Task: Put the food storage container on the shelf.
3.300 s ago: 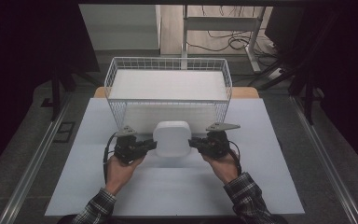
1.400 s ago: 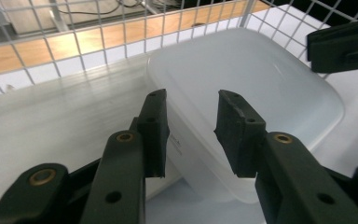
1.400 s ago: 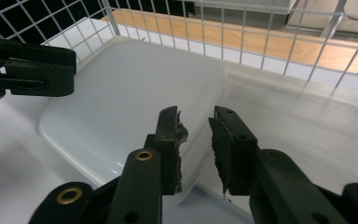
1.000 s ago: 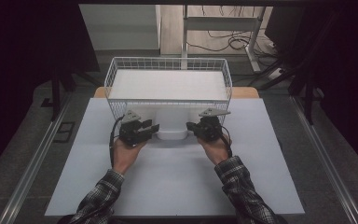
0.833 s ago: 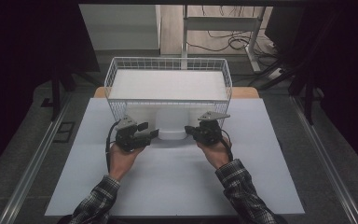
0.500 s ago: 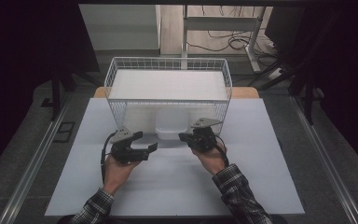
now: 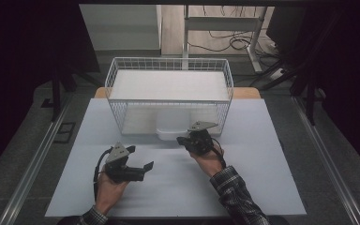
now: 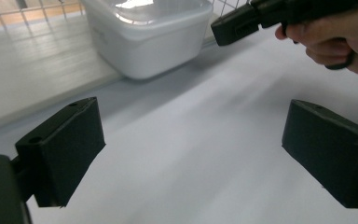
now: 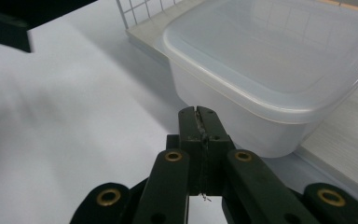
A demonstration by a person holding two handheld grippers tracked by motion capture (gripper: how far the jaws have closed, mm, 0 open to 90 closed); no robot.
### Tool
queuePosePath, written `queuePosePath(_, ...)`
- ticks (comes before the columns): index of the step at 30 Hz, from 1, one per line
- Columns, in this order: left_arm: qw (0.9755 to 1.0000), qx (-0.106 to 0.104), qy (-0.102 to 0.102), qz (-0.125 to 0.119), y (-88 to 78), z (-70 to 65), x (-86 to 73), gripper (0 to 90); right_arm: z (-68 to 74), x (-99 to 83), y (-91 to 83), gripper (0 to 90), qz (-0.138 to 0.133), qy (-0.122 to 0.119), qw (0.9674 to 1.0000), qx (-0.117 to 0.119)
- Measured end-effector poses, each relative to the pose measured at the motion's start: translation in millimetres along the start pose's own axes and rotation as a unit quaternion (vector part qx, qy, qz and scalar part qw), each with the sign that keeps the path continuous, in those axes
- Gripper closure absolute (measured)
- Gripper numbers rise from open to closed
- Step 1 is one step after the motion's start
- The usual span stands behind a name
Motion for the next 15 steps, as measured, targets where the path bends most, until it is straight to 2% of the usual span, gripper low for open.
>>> queuePosePath(8,0.9999,0.013,0.005,0.003,-19.3,-2.5,-17.2,2.8,-6.5,-4.4,10.2,89.1,0.009,0.005,0.9999,-0.006)
queuePosePath(12,0.9998,0.018,0.008,0.006,-24.0,-2.7,-20.7,2.9,-8.9,-4.7,15.2,89.1,0.010,0.004,0.9999,-0.008)
queuePosePath(15,0.9998,0.018,0.004,0.007,-25.1,-1.6,-23.0,2.9,-10.5,-4.0,18.2,89.1,0.009,0.007,0.9999,-0.010)
Point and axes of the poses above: each handheld gripper's, and its own axes: y roughly forward along the jaws, x roughly out of its top, z roughly to its left, the point moved 2 cm from there along y, roughly forward along the jaws, and after that the axes turned 10 degrees about -z, right-handed, at the moved point
